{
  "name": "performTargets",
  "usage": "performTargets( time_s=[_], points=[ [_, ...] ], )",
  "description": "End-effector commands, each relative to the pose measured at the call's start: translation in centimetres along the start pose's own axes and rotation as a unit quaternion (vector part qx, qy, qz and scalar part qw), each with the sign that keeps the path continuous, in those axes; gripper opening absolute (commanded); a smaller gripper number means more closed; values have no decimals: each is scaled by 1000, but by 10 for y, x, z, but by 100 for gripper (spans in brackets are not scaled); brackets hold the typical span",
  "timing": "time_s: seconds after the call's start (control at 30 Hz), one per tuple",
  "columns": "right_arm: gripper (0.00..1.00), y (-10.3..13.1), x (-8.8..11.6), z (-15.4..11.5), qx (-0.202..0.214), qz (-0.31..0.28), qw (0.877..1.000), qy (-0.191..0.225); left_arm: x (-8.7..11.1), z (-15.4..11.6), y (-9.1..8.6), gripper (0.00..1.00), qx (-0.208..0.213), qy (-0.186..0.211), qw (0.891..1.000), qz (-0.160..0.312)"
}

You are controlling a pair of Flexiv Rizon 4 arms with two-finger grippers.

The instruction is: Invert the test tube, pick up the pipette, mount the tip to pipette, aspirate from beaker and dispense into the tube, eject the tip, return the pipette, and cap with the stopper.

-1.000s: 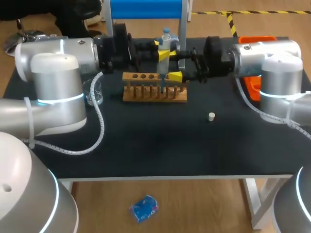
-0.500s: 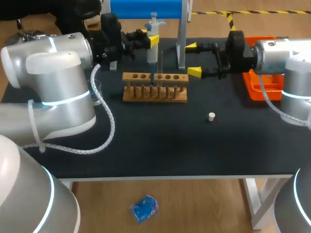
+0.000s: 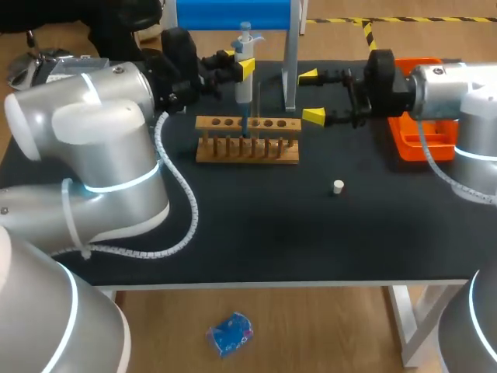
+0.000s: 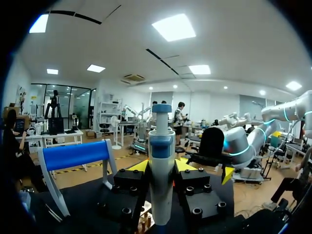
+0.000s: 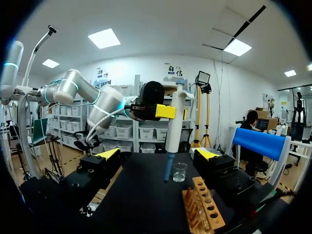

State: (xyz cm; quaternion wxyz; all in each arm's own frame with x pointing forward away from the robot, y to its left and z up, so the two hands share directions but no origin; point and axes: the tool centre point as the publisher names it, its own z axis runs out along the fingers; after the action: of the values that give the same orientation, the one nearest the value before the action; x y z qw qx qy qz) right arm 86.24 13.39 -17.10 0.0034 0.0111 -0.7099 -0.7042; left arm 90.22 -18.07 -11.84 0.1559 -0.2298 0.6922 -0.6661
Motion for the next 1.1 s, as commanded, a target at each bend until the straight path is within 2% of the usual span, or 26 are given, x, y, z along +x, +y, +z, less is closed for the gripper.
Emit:
performTargets(
  time_s=[0.03, 0.13, 0.27, 0.43, 0.6, 0.73, 0.8, 0.97, 1.03, 1.1],
  points=[
    [100, 0, 0, 0, 1, 0, 1000, 0, -5, 3, -2, 0, -6, -22, 1000, 5],
    [100, 0, -10, -9, 1, 6, 1000, -17, -24, 2, -6, 0, -17, -39, 999, 6],
    [100, 0, -27, -18, 23, 9, 999, -33, -46, 4, -2, 0, -39, -60, 997, 8],
    [100, -3, -46, -20, 44, 21, 997, -55, -71, 6, 2, 0, -61, -93, 994, -5],
    [100, -9, -75, -16, 61, 30, 994, -85, -98, 4, 5, 0, -82, -124, 989, -26],
    [100, -10, -94, -10, 67, 36, 992, -99, -119, 5, 5, 0, -110, -156, 981, -33],
    [100, -12, -105, -5, 96, 34, 988, -115, -129, 7, 4, 0, -125, -171, 976, -48],
    [100, -11, -126, 4, 107, 32, 986, -127, -155, 10, 3, 0, -148, -206, 964, -76],
    [100, -11, -135, 9, 131, 9, 982, -135, -164, 13, 4, 0, -158, -228, 957, -80],
    [100, -11, -141, 12, 131, 4, 982, -137, -173, 16, 5, 0, -163, -247, 951, -88]
  ],
)
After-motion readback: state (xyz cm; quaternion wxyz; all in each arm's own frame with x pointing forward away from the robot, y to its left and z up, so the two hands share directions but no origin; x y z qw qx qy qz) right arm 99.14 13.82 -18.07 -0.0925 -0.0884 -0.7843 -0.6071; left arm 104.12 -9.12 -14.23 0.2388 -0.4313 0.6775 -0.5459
